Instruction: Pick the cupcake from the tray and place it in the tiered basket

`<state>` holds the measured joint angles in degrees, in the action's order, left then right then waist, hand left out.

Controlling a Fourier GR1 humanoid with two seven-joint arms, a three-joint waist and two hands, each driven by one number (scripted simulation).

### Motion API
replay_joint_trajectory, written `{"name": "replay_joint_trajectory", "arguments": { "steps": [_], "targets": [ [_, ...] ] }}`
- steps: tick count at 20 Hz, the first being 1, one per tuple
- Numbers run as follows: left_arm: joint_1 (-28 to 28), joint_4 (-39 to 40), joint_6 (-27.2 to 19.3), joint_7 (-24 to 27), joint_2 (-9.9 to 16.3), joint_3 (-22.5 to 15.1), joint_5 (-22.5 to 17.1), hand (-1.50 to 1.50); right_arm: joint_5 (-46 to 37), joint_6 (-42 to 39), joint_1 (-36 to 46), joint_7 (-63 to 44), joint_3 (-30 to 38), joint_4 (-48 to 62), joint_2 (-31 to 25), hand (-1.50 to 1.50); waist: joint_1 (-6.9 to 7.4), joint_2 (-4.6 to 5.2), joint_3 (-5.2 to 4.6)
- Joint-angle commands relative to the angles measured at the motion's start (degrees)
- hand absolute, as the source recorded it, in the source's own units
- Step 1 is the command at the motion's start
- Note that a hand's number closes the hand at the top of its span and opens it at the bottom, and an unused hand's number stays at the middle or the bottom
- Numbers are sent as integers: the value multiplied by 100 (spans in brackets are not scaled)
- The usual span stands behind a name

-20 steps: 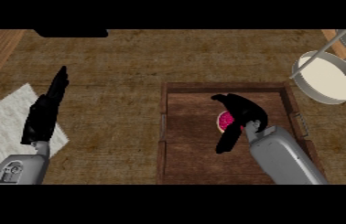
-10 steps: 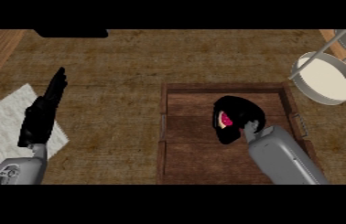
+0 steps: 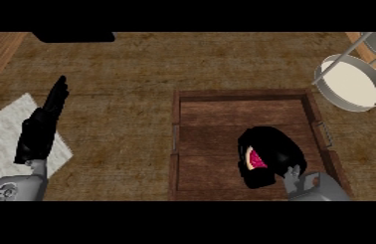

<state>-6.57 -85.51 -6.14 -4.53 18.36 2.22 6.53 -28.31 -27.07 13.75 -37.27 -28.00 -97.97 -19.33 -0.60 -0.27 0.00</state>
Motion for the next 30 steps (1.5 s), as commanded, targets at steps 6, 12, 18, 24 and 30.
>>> {"name": "replay_joint_trajectory", "arguments": {
  "steps": [6, 12, 18, 24, 30],
  "targets": [
    [-357, 261, 9, -109, 0, 53, 94, 0, -9, 1122, -842, 697, 758, -1844, -124, 150, -109, 1, 4],
    [-146, 82, 288, -7, 163, 202, -120, 0, -211, 1735, -547, 586, 1670, -2807, -58, 150, -2, 0, 1],
    [-370, 359, -117, 38, -289, -138, 348, 0, 684, 1091, 408, 170, 3238, -3071, -669, 150, 21, 22, -2],
    [26, 94, 89, 166, -223, -15, 190, 0, 1303, 260, 1483, 55, 4258, -2211, -1761, 150, 104, 20, -4],
    [35, -110, 241, 61, -211, 67, 180, 0, 1641, 305, 1859, 520, 4369, -1125, -1581, 150, 119, 27, -1]
  ]
}}
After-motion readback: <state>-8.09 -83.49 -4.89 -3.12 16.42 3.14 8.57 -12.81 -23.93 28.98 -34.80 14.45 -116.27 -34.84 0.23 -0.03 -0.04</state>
